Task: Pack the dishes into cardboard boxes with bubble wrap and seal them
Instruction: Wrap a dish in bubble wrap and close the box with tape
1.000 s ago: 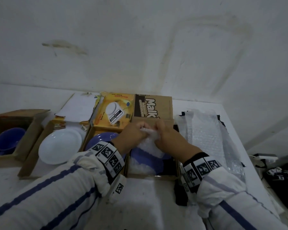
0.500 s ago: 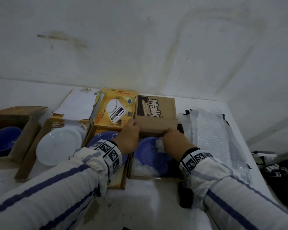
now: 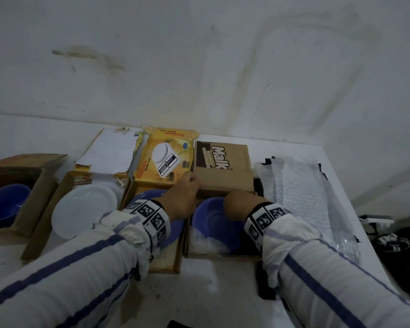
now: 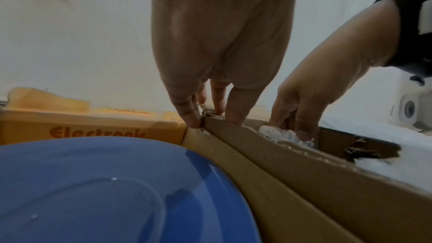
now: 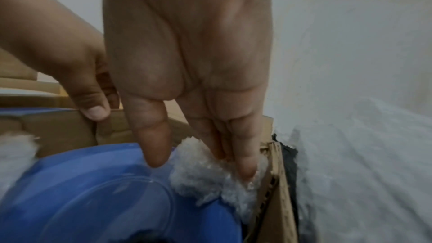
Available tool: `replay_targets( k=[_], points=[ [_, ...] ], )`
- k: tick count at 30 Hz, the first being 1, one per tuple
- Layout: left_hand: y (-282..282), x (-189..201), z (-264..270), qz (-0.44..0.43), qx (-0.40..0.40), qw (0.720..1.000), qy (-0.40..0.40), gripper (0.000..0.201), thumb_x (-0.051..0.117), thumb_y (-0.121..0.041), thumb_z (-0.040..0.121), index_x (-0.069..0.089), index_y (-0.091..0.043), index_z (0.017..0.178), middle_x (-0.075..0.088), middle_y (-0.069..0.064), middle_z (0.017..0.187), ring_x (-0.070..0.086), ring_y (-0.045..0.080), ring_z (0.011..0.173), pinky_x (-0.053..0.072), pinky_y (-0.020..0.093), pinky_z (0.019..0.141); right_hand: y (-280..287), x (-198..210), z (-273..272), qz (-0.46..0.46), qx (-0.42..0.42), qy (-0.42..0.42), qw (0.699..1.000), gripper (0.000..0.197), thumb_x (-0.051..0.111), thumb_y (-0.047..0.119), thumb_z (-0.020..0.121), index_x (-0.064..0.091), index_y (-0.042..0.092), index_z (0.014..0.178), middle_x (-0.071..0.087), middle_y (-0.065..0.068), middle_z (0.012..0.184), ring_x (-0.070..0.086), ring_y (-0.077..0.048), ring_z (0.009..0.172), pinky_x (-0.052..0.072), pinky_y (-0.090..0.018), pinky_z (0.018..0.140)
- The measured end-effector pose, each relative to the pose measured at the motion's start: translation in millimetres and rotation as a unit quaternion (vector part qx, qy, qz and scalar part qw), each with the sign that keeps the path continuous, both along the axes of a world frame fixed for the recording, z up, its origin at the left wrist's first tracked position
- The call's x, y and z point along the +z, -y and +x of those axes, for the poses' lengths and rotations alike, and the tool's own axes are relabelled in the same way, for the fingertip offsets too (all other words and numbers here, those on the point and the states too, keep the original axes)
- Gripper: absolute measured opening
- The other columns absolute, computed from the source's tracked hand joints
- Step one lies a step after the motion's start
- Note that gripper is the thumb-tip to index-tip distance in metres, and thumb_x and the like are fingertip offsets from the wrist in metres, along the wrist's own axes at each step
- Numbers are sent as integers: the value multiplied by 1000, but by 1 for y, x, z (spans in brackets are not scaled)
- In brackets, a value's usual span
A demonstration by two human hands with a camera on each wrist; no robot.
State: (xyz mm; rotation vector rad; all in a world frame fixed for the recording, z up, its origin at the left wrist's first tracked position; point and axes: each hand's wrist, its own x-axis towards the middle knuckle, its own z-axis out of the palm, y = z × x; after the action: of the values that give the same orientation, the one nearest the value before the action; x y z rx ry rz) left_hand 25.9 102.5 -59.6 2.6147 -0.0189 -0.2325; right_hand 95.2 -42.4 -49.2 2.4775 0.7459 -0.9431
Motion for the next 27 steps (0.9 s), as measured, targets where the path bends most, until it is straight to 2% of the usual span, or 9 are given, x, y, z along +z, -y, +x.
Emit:
replay_targets(
  k=[5, 10, 14, 17, 19, 21, 23, 25, 27],
  points=[
    [-3, -2, -4, -2, -10, 1000, 10, 49, 63, -2, 84, 44, -6, 130, 27, 9, 139, 42, 22, 119, 29, 16, 88, 2, -7, 4, -10, 3, -20, 1000, 38, 45, 25, 94, 55, 6, 125, 59, -14, 125, 57, -32, 114, 47, -44, 96],
    [-1, -6, -5, 21, -16, 999, 18, 52, 61, -3, 85, 43, -6, 133, 29, 10, 139, 43, 22, 119, 32, 17, 89, 15, -8, 1, 68, -46, -31, 996, 34, 40, 19, 96, 54, 2, 122, 57, -17, 127, 55, -31, 116, 45, -40, 99],
    [7, -6, -5, 117, -7, 993, 21, 45, 60, -8, 84, 48, -10, 127, 37, 10, 132, 44, 26, 115, 42, 32, 93, 31, 16, 1, 156, -116, 19, 981, 34, 48, 25, 94, 62, 5, 118, 61, -15, 122, 56, -29, 116, 43, -32, 97],
    [28, 2, 1, 187, 23, 981, 47, 26, 54, -17, 85, 53, -13, 111, 47, 8, 120, 45, 28, 109, 39, 37, 88, 52, 41, 3, 238, -188, 97, 948, 32, 51, 13, 90, 63, 10, 120, 61, -12, 125, 55, -28, 117, 43, -29, 96],
    [45, 6, 10, 104, 21, 992, 66, 21, 52, -15, 86, 56, -11, 106, 52, 9, 114, 50, 30, 106, 43, 38, 85, 73, 53, 7, 279, -245, 129, 919, 30, 51, 8, 89, 65, 8, 116, 62, -13, 123, 57, -29, 114, 45, -31, 96],
    [66, 11, 19, -73, 16, 997, 9, 22, 51, -11, 88, 60, -9, 109, 57, 10, 111, 56, 29, 103, 48, 36, 82, 96, 58, 9, 272, -284, 141, 909, 31, 45, 6, 91, 66, 5, 114, 61, -15, 121, 58, -29, 111, 47, -33, 95],
    [93, 15, 24, -240, 28, 966, -94, 22, 51, -9, 92, 61, -10, 112, 61, 4, 100, 59, 22, 92, 48, 30, 75, 118, 54, 8, 233, -311, 135, 912, 31, 41, 4, 92, 66, 3, 111, 61, -14, 119, 59, -28, 107, 49, -30, 88],
    [119, 16, 27, -320, 55, 936, -138, 23, 55, -10, 91, 62, -8, 113, 63, 0, 92, 58, 13, 80, 47, 27, 72, 133, 48, 2, 199, -313, 132, 919, 29, 40, 5, 92, 65, 2, 107, 62, -14, 115, 59, -27, 104, 45, -28, 78],
    [139, 14, 28, -335, 76, 931, -126, 20, 58, -10, 90, 63, -8, 110, 65, 7, 97, 56, 12, 78, 45, 25, 74, 140, 42, -5, 177, -306, 115, 928, 29, 40, 7, 92, 62, 2, 110, 61, -14, 118, 58, -28, 106, 44, -29, 78]
  ],
)
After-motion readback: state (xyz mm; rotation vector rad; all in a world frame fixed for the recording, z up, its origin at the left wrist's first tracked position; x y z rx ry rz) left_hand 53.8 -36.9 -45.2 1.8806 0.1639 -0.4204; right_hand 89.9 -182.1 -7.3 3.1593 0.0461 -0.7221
